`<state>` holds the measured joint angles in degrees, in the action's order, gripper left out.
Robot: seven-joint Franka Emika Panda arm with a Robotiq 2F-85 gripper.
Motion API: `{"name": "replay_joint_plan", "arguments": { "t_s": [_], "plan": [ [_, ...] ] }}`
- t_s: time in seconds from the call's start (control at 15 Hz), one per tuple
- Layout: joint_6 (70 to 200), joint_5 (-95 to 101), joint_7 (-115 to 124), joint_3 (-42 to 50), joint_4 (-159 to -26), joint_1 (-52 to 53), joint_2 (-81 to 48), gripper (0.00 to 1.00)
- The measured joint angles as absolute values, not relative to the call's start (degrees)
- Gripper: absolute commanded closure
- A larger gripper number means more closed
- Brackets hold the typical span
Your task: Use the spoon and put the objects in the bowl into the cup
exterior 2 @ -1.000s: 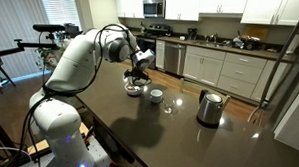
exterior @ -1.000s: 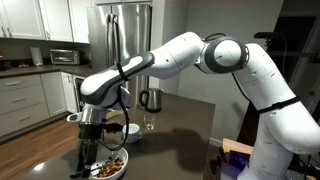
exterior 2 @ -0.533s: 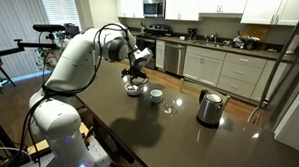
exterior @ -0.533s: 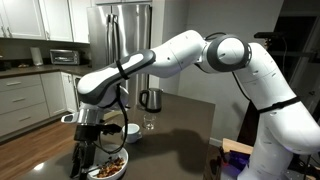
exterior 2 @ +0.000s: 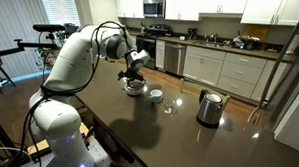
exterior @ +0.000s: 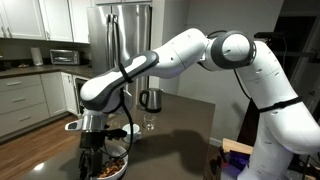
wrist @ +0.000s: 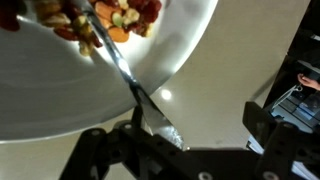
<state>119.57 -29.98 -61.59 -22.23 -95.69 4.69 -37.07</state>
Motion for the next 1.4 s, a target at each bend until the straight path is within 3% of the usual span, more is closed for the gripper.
{"name": "replay_joint_plan", "arguments": {
  "t_s": [1.4],
  "plan": [
    [116.13, -29.77, -50.07, -18.21, -109.13, 5.53, -25.15, 0.00]
  ]
}}
